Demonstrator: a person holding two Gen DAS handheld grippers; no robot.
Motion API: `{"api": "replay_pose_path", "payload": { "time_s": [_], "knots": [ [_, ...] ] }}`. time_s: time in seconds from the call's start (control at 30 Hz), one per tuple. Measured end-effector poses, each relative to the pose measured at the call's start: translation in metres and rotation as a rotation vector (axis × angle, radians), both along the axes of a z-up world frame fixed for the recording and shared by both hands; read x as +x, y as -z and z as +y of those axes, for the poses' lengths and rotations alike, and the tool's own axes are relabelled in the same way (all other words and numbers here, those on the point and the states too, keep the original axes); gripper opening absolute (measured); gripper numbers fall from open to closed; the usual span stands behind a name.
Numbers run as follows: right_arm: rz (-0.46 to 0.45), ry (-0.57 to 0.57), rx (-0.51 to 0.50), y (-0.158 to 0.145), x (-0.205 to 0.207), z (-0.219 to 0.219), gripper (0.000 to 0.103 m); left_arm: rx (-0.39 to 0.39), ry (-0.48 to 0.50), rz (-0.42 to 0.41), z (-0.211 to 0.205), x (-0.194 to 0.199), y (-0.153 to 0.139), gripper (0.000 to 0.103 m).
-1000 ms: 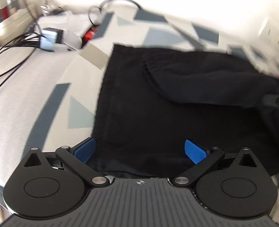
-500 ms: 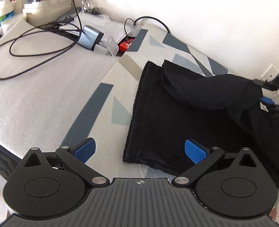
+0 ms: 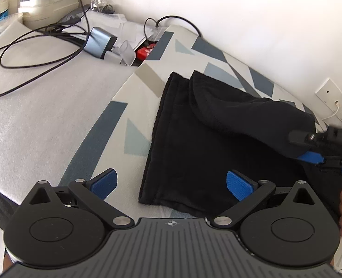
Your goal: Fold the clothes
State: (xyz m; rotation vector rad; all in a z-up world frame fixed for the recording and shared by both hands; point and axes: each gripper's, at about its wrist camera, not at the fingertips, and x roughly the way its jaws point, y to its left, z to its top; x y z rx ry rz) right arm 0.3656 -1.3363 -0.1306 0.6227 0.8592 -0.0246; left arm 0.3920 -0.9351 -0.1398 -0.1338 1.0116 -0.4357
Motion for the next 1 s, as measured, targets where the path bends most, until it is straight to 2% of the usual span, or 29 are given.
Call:
{"api": "replay_pose_path", "payload": {
  "time_s": [0.07,0.2,0.3,0.33,0.37,0.4,0.47,0.6,0.7,0.73,0.77,0.83,0.97,1.0],
  "knots": [
    [0.011,-0.110,-0.126,0.000,0.007,0.025,0.064,0.000,-0.017,0.004,0.005,-0.001,0.001,0.103],
    [-0.011,-0.241,-0.556,0.000,0.017,0.073,0.063,-0.005,-0.058,0.011,0.018,-0.005,0.002,0.103],
    [-0.030,-0.319,-0.677,0.003,0.023,0.093,0.059,-0.008,-0.082,0.009,0.028,-0.007,0.002,0.103],
    [-0.033,-0.344,-0.688,0.003,0.025,0.097,0.048,-0.009,-0.090,0.008,0.031,-0.008,0.002,0.103],
    [-0.036,-0.368,-0.698,0.003,0.027,0.101,0.021,-0.010,-0.099,0.007,0.034,-0.009,0.002,0.103],
    [-0.026,-0.391,-0.677,0.001,0.031,0.103,0.013,-0.012,-0.107,0.006,0.037,-0.010,0.002,0.103],
    [-0.023,-0.426,-0.608,-0.008,0.036,0.108,0.012,-0.024,-0.127,0.007,0.044,-0.011,0.002,0.103],
    [-0.084,-0.405,-0.247,-0.038,0.059,0.100,0.011,-0.046,-0.159,0.008,0.056,-0.014,0.002,0.103],
    [-0.126,-0.258,0.051,-0.049,0.074,0.075,0.008,-0.062,-0.169,0.014,0.061,-0.015,0.002,0.103],
    [-0.110,-0.209,0.129,-0.046,0.079,0.068,0.010,-0.063,-0.168,0.015,0.061,-0.015,0.002,0.103],
    [-0.092,-0.159,0.206,-0.043,0.085,0.060,0.019,-0.064,-0.167,0.017,0.061,-0.015,0.002,0.103],
    [-0.011,-0.098,0.246,-0.036,0.090,0.050,0.028,-0.070,-0.161,0.017,0.061,-0.015,0.002,0.103],
    [0.058,-0.133,0.181,-0.029,0.076,0.048,0.045,-0.114,-0.149,0.037,0.061,-0.013,0.001,0.103],
    [0.065,-0.140,0.176,-0.027,0.068,0.045,0.046,-0.137,-0.148,0.055,0.061,-0.011,0.002,0.103]
  ]
}}
